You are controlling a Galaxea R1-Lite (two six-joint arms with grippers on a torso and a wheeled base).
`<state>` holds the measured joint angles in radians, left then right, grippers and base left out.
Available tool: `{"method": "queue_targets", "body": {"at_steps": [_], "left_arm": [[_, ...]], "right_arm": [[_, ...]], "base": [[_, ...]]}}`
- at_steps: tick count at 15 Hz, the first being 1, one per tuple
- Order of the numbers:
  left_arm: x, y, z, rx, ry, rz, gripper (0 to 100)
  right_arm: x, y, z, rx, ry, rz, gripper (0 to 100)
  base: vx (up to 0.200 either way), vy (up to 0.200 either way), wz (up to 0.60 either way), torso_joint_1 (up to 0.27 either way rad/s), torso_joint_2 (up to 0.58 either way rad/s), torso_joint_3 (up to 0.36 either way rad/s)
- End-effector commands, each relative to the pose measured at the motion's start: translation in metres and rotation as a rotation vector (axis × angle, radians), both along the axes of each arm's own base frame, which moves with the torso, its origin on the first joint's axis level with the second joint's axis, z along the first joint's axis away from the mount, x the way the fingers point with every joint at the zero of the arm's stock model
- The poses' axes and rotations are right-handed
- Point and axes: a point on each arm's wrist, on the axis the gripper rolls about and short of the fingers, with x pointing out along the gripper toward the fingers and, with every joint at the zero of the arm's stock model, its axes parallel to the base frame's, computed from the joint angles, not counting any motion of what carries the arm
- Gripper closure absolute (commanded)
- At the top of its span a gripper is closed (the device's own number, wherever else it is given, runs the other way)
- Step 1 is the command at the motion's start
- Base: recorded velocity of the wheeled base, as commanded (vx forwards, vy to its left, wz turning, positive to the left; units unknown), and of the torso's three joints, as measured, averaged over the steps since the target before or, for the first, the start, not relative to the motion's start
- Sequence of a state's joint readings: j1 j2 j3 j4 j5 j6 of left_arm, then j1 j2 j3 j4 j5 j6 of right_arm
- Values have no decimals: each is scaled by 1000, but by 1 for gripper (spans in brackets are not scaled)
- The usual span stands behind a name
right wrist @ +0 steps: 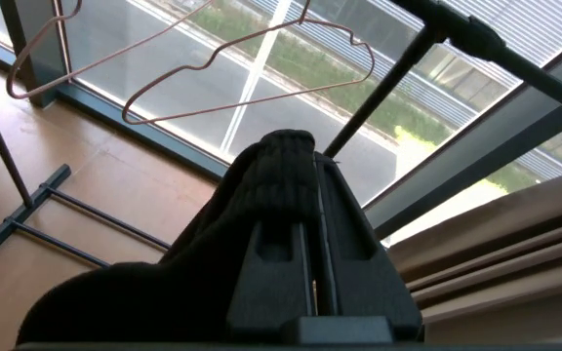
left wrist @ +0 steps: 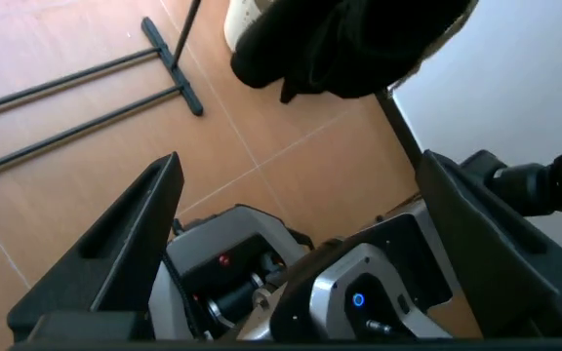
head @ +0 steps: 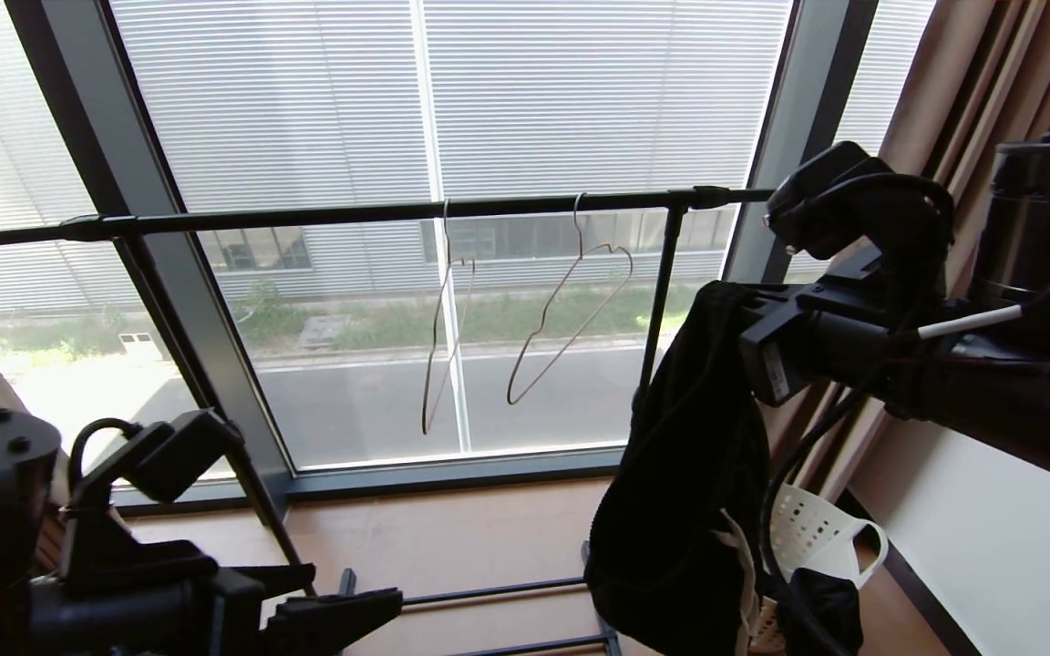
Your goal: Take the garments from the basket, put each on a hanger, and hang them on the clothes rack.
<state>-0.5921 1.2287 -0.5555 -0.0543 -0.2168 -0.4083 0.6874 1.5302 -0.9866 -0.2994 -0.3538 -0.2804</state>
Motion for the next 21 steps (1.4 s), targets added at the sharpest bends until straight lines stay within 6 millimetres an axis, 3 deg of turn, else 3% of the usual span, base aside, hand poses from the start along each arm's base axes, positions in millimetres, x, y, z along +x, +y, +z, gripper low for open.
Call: {"method": "queue_targets", "body": {"at_steps": [1, 4, 6, 13, 16, 21], "left_arm": [[31, -30, -11, 45, 76, -22, 0], [51, -44, -24, 80, 84, 8, 0], [54, -57, -32, 107, 73, 6, 0], [78, -91, -41, 138, 51, -1, 0], [97, -108, -54, 161, 69, 0, 0], [107, -118, -72, 213, 87, 15, 0]], "right_arm": [[8, 9, -9, -20, 23, 5, 100], [12, 14, -7, 8, -12, 7, 100], [13, 16, -5, 13, -18, 7, 100], [9, 40, -2, 80, -6, 52, 100], [7, 39, 1, 101, -9, 51, 100], [-7, 29, 15, 135, -43, 58, 100]], "base": [[0, 0, 0, 0, 0, 0], [0, 0, 0, 0, 0, 0], [0, 0, 0, 0, 0, 0], [0, 0, 0, 0, 0, 0], [0, 0, 0, 0, 0, 0], [0, 0, 0, 0, 0, 0]]}}
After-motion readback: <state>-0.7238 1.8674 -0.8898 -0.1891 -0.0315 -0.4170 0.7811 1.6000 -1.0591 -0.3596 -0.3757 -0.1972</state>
